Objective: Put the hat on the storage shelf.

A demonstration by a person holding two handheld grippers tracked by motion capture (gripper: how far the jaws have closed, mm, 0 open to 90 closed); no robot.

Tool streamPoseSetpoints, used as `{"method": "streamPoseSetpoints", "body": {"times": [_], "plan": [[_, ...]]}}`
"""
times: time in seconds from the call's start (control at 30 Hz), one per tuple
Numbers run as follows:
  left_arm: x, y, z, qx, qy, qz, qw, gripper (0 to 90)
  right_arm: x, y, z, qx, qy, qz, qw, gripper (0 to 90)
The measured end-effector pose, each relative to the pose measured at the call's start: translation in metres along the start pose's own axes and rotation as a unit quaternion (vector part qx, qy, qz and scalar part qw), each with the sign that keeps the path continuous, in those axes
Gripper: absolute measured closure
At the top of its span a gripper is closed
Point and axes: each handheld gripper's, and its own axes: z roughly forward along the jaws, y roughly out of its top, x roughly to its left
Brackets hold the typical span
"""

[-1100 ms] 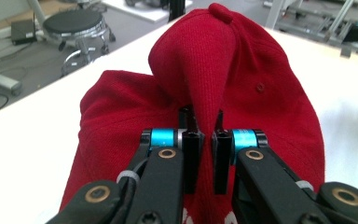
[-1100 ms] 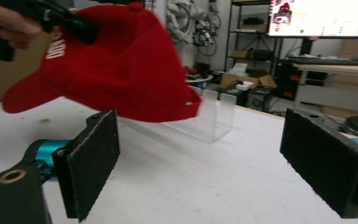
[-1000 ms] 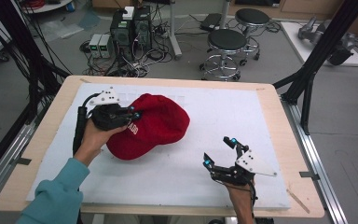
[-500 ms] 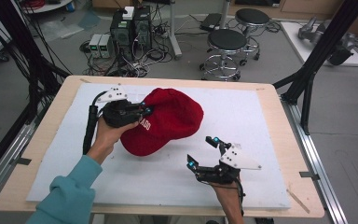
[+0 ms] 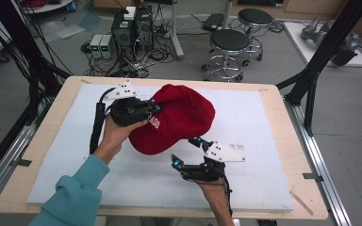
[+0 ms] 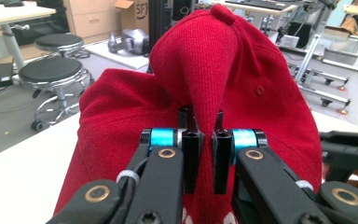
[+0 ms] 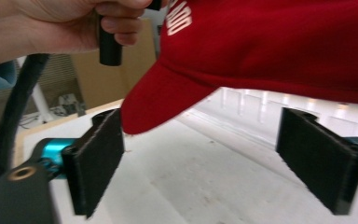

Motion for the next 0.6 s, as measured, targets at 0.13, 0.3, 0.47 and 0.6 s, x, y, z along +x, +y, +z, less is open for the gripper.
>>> {"method": "streamPoseSetpoints", "body": {"times": [0.13,0.3,0.47,0.6], "plan": [[-0.006,0.001,0.005,0.000,-0.010,0.004,0.9999,86.6,0.001,0.000,0.009,0.001,0.012,0.018,0.9998,18.0],[-0.011,0.002,0.009,-0.001,-0.017,0.008,0.9998,86.6,0.000,-0.001,0.014,0.005,0.029,0.030,0.9991,31.7],[-0.014,0.003,0.010,-0.006,-0.021,0.014,0.9997,86.6,0.000,-0.002,0.015,0.006,0.047,0.042,0.9980,45.3],[-0.015,0.003,0.011,-0.004,-0.020,0.019,0.9996,86.5,-0.001,-0.002,0.014,-0.004,0.057,0.051,0.9971,58.3]]}}
